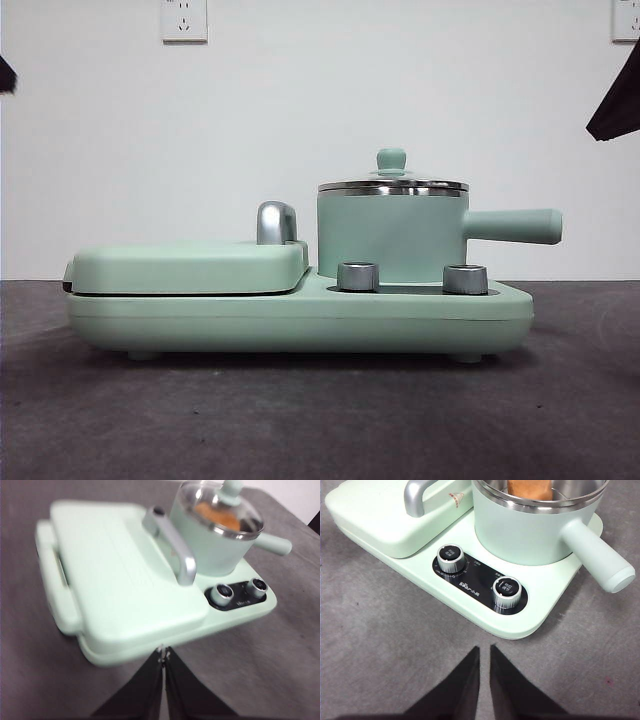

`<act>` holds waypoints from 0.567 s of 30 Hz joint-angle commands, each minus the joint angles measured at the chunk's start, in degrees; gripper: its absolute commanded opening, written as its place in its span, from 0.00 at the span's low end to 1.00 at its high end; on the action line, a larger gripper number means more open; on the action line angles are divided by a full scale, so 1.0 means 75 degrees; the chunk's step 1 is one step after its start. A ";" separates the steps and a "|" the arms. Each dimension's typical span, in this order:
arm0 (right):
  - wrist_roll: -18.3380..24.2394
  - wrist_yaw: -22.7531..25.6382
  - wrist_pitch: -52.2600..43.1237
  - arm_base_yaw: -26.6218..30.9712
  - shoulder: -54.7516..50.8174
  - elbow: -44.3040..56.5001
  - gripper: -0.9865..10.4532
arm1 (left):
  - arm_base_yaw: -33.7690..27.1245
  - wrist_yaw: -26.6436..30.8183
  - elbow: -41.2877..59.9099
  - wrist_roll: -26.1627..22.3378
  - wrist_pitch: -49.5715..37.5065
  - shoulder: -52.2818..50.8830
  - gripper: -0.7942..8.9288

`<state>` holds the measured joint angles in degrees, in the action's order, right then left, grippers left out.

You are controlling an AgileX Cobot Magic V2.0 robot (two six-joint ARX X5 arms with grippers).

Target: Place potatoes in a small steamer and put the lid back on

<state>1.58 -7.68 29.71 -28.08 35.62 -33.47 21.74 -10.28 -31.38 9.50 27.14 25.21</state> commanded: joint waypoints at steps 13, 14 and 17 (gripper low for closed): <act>-0.0009 0.0012 -0.0070 -0.0041 0.0023 -0.0047 0.11 | -0.2690 0.0933 0.3471 -0.0848 -0.1754 -0.3337 0.09; -0.0009 0.0012 -0.0076 -0.0041 0.0020 -0.0047 0.11 | -0.2777 0.1026 0.3573 -0.0813 -0.1807 -0.3340 0.09; -0.0009 0.0020 -0.0117 -0.0038 0.0020 -0.0047 0.11 | -0.2903 0.1259 0.3870 -0.0775 -0.2162 -0.3340 0.09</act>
<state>1.58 -7.66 29.50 -28.08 35.59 -33.47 0.16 -1.26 -2.79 3.05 12.38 0.27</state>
